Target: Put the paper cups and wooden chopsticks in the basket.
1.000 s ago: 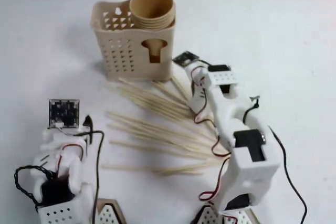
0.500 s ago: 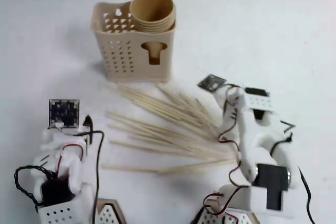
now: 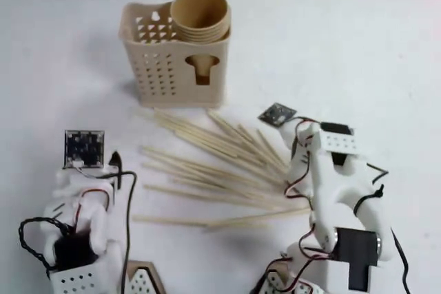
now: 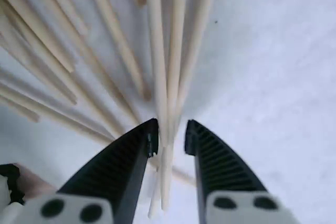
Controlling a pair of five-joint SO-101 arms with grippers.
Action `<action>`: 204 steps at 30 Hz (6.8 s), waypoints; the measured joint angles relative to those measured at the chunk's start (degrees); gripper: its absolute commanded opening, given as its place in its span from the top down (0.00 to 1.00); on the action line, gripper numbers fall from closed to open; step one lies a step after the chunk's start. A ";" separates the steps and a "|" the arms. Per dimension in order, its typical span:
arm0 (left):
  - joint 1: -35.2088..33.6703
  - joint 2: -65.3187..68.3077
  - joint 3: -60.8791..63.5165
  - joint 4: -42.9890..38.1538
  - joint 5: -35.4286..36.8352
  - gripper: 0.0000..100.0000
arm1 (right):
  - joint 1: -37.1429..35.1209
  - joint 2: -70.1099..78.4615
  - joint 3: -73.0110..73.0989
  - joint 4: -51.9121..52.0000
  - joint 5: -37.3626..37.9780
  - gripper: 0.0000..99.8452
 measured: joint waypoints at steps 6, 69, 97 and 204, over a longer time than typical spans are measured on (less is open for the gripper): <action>0.00 0.00 0.00 0.00 0.00 0.80 | -6.77 0.00 0.00 -0.35 -6.59 0.79; 0.00 0.00 0.00 0.00 -0.18 0.80 | -4.66 -39.21 -18.99 8.44 -23.56 0.98; 0.00 0.00 0.00 0.00 -0.18 0.80 | -38.42 -7.12 -43.52 -51.16 -41.93 0.98; 45.71 98.20 -60.40 5.63 -33.14 0.74 | 15.74 -24.00 -0.44 -2.20 -48.53 0.98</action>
